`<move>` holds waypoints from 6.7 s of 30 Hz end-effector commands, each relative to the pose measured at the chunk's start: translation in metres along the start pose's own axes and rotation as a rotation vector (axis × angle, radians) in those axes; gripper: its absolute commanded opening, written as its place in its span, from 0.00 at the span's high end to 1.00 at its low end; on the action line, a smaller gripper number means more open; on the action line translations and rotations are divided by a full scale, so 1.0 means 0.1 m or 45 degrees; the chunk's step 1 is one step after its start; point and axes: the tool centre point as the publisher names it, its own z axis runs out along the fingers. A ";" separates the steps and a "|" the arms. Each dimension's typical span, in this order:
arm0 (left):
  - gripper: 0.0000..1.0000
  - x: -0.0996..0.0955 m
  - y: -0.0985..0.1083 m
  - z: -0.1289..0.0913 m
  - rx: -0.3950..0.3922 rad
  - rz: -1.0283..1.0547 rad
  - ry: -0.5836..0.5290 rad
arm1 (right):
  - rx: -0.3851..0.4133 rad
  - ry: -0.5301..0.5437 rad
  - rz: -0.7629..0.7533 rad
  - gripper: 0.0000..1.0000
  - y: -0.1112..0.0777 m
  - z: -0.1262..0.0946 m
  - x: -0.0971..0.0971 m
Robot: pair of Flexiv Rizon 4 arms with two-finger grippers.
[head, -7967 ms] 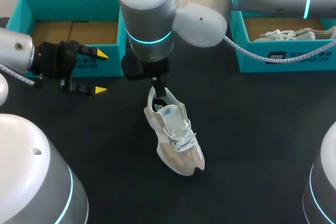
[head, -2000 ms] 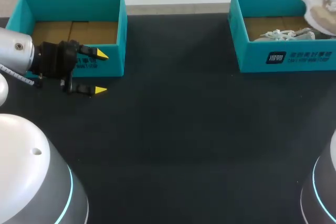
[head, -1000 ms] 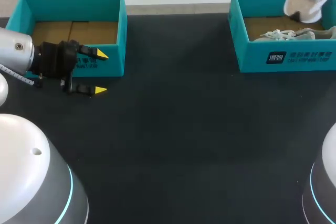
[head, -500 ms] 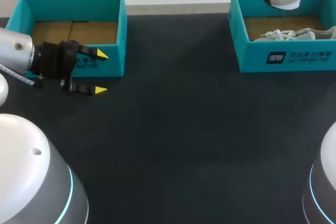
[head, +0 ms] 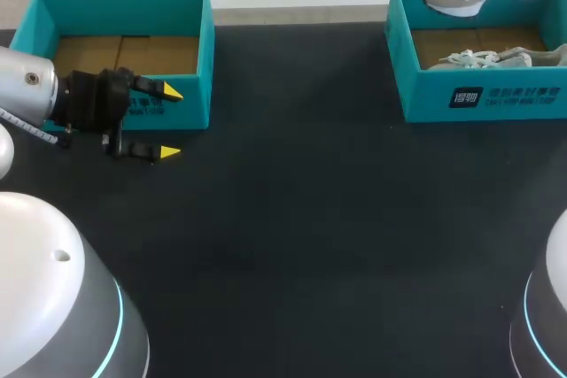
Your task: Take the shoe out of the shoebox, open the shoe tongue, remove and reinsert the insole, then place the shoe into the shoebox
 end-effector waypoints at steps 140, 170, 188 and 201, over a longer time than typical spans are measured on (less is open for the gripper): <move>0.00 -0.66 0.00 -0.34 -1.108 -1.113 -0.810 | 0.069 0.494 0.201 0.00 -1.61 -0.62 1.57; 0.00 -1.07 0.16 -0.66 -1.296 -2.047 -0.596 | 0.167 0.552 0.373 0.00 -2.42 -0.68 1.81; 0.00 -1.00 0.28 -0.76 -1.203 -2.212 -0.631 | 0.255 0.492 0.397 0.00 -2.77 -0.51 1.73; 0.00 -1.06 0.26 -0.76 -1.162 -2.102 -0.569 | 0.245 0.484 0.407 0.00 -2.80 -0.48 1.70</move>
